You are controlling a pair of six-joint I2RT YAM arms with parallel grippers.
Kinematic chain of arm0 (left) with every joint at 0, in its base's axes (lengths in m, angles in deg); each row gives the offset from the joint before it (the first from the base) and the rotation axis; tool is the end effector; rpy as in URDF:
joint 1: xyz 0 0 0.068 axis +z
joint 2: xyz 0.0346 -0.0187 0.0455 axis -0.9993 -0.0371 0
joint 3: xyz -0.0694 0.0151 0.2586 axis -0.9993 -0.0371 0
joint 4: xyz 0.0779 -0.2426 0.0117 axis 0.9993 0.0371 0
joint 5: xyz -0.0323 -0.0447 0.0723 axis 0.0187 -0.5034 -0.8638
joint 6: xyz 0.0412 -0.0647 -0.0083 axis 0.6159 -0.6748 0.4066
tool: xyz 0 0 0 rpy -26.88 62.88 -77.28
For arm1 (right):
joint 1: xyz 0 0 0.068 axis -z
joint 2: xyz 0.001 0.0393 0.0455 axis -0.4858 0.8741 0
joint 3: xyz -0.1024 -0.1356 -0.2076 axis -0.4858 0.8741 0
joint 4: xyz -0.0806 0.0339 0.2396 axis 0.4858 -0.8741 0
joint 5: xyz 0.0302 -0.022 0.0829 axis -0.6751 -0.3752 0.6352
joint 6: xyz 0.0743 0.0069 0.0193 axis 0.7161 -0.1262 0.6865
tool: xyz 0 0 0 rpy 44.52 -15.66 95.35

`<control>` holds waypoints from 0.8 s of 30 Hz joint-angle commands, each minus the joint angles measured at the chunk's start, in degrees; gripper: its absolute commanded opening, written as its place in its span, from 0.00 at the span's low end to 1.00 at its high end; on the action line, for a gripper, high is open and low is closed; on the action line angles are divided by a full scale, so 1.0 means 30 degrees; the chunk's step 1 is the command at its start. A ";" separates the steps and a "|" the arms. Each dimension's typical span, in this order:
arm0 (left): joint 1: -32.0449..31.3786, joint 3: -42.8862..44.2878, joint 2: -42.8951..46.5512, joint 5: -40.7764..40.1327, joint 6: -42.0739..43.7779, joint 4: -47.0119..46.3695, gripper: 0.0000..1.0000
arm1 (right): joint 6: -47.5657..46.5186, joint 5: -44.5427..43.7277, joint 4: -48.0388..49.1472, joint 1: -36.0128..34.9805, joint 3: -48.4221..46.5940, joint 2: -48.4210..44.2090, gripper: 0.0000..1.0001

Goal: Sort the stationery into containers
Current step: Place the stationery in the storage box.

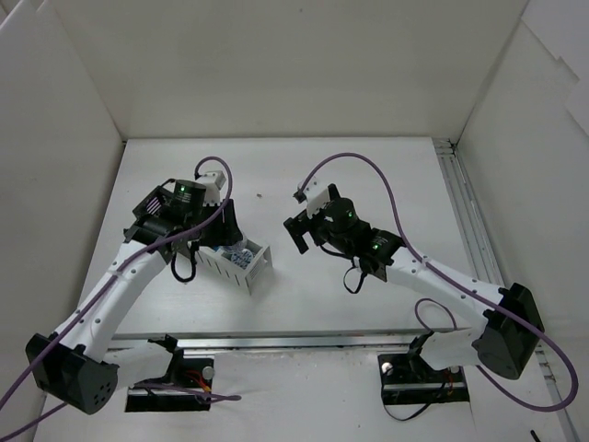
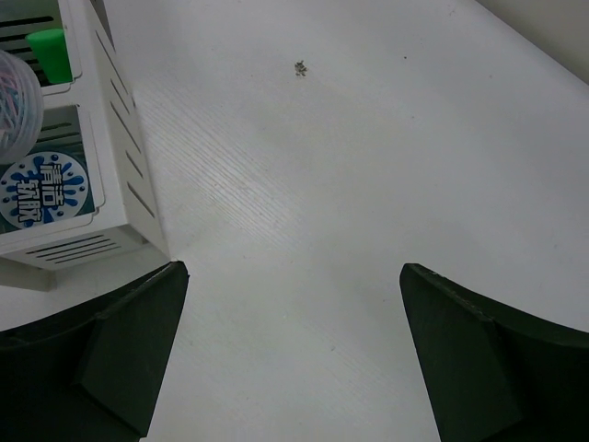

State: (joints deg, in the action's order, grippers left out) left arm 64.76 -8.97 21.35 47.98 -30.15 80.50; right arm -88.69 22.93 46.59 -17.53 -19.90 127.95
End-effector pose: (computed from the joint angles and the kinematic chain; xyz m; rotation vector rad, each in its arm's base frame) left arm 0.2299 -0.1127 0.3271 0.0946 2.3008 -0.6689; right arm 0.2326 0.2387 0.3145 -0.7395 1.6213 0.4467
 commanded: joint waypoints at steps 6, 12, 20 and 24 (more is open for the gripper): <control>-0.0147 0.2010 -0.2239 0.0081 -0.1490 0.2673 0.00 | 0.0015 -0.1132 0.0590 -0.0115 0.0111 -0.0926 0.98; -0.0147 0.2009 -0.3588 0.2071 -0.1255 0.1736 0.00 | 0.0074 -0.1366 0.0590 0.0002 0.0258 -0.0955 0.98; 0.0029 0.2360 -0.4292 0.1899 -0.1080 0.2204 0.22 | 0.0161 -0.1631 0.0561 0.0061 0.0463 -0.1219 0.98; 0.0029 0.2975 -0.4294 0.1695 -0.0904 0.2116 0.57 | 0.0191 -0.1746 0.0473 0.0032 0.0462 -0.1248 0.98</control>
State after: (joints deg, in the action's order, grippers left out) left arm 64.41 -4.12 7.34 52.83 -33.32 87.36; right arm -88.58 19.54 45.45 -17.48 -18.06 126.51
